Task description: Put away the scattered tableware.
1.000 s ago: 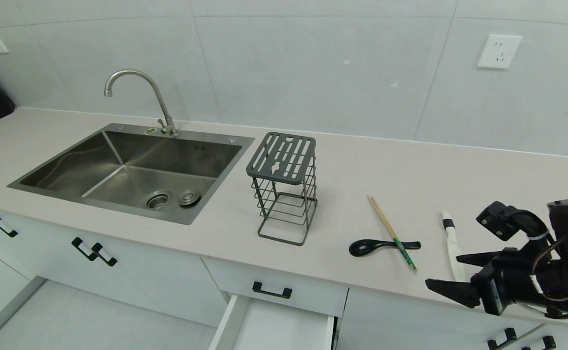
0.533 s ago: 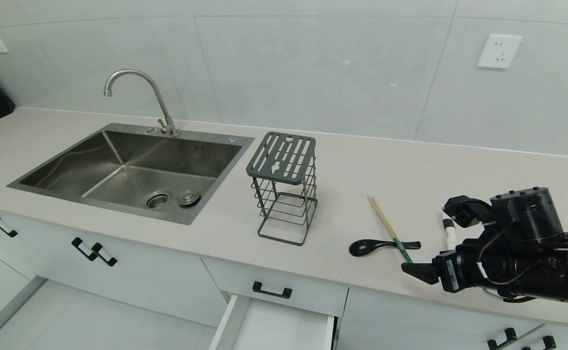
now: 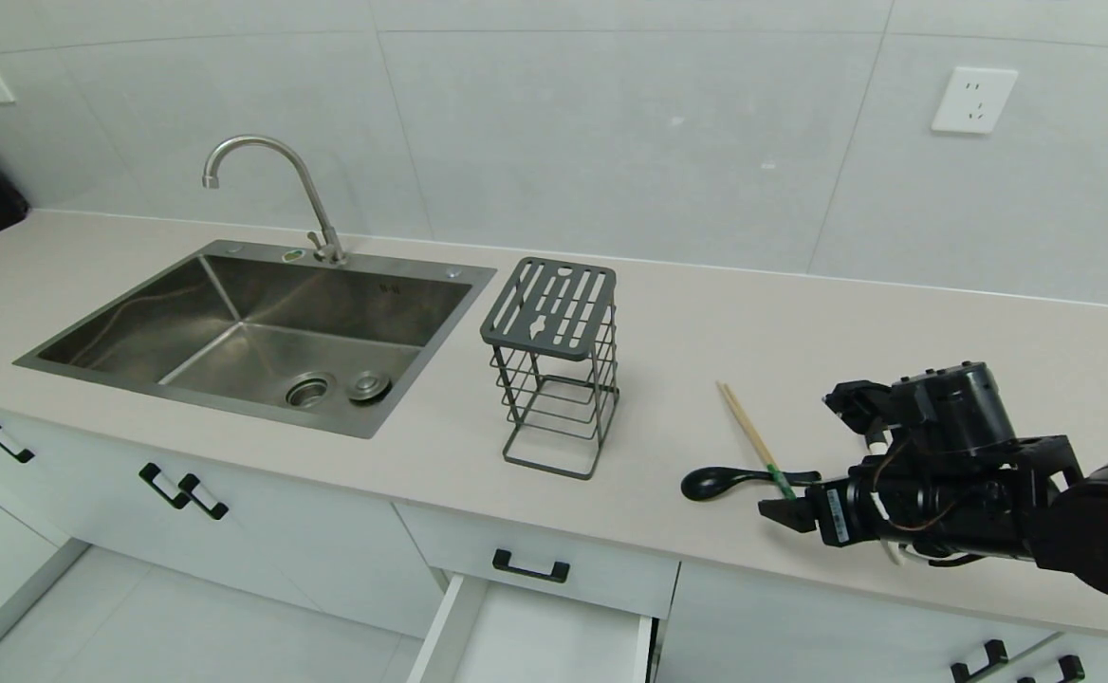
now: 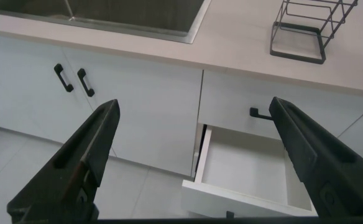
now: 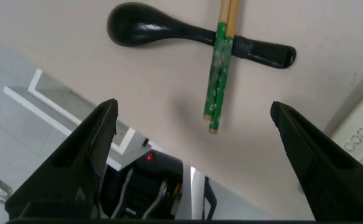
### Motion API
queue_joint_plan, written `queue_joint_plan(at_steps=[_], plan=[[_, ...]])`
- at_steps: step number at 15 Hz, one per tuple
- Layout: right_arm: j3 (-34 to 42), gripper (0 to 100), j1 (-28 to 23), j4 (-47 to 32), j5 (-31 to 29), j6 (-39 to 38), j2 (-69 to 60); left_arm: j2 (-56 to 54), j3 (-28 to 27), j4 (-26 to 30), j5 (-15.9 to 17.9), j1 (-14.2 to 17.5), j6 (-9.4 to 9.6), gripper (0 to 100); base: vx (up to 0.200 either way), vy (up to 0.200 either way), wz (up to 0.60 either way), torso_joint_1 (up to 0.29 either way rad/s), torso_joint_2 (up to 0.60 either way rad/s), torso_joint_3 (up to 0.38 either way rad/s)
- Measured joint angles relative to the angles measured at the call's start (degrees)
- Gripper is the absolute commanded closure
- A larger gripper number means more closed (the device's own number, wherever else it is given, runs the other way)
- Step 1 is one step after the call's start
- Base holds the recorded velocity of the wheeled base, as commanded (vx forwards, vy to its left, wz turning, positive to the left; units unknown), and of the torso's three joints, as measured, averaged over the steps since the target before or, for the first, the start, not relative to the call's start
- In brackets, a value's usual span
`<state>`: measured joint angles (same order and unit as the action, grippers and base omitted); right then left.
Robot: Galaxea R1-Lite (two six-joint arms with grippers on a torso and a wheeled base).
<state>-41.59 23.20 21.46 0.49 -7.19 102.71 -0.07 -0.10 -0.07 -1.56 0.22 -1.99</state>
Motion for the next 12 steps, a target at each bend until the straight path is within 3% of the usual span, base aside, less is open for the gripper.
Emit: queue_joint_plan(at_steps=[12], plan=[[-5.1, 0, 0.1, 3.2, -2.2, 0.0, 9.6, 0.0, 0.0, 0.0, 0.0, 0.0, 0.00, 0, 0.000, 0.000, 0.00, 0.000, 0.00, 0.000]])
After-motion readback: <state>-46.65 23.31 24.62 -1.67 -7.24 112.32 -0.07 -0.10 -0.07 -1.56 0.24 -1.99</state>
